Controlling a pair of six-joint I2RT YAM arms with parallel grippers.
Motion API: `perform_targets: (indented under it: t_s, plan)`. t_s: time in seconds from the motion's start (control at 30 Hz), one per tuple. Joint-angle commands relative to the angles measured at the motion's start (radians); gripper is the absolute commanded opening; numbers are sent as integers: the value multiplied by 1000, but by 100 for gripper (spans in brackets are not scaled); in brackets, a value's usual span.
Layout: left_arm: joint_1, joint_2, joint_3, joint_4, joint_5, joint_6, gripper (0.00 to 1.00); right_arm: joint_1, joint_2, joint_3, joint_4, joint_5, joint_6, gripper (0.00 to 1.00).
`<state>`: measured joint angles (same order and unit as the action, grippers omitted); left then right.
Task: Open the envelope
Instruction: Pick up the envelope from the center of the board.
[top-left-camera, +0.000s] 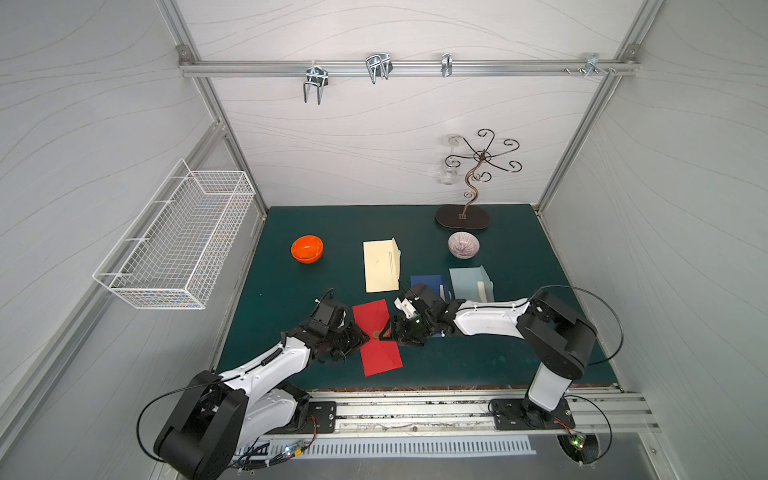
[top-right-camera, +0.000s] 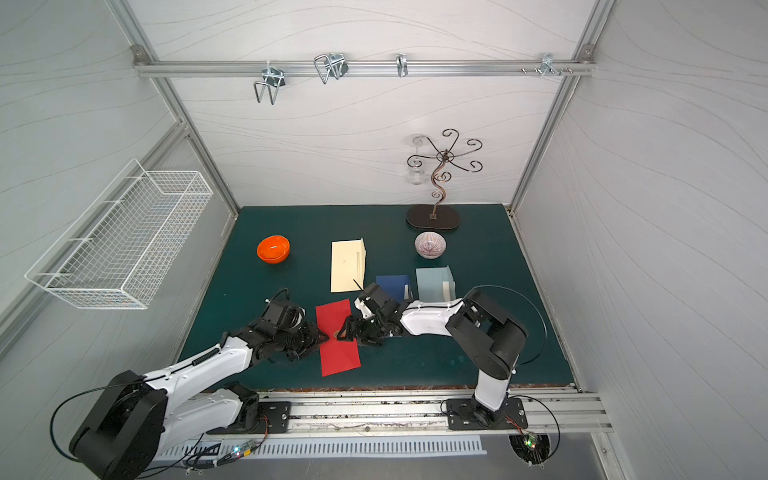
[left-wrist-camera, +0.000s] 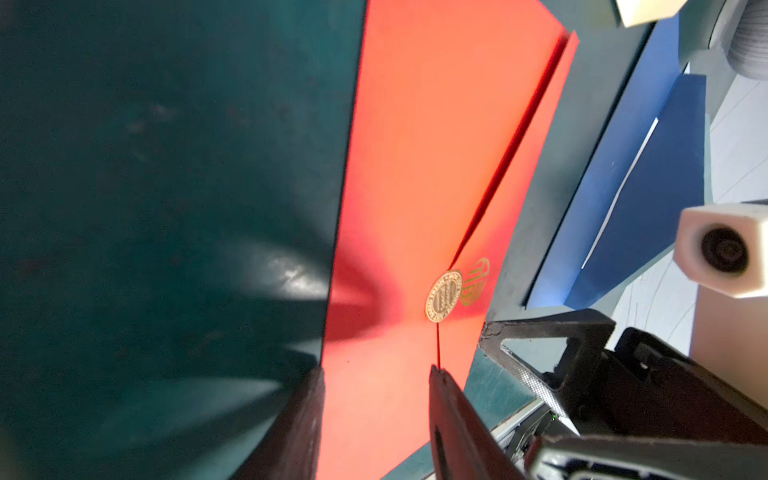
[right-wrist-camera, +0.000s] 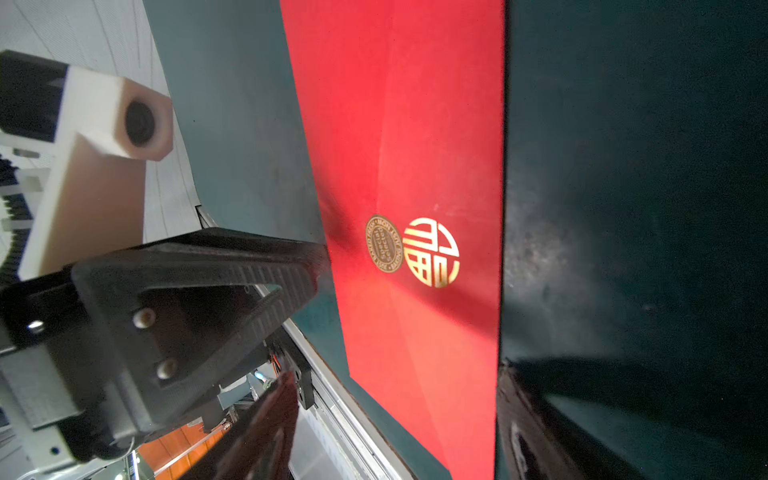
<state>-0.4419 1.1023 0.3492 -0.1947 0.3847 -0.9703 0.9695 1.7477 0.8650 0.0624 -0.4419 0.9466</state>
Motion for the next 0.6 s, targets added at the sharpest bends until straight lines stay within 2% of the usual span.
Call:
perform_targets:
  t_s: [0.0,0.2,0.4,0.57]
  plan:
    - [-7,-14,52,-30,-19,10,46,-2,-43,-10,-35,32,1,76]
    - [-7,-86,68,-83,-72,18,47,-3,-52,1,-81,87,-12,76]
    - [-7,-116,48,9,-26,17,44,-8,-30,10,-93,92,-18,76]
    - [-7,-57,37,52,15,13,42,-12,-10,5,-85,88,-8,76]
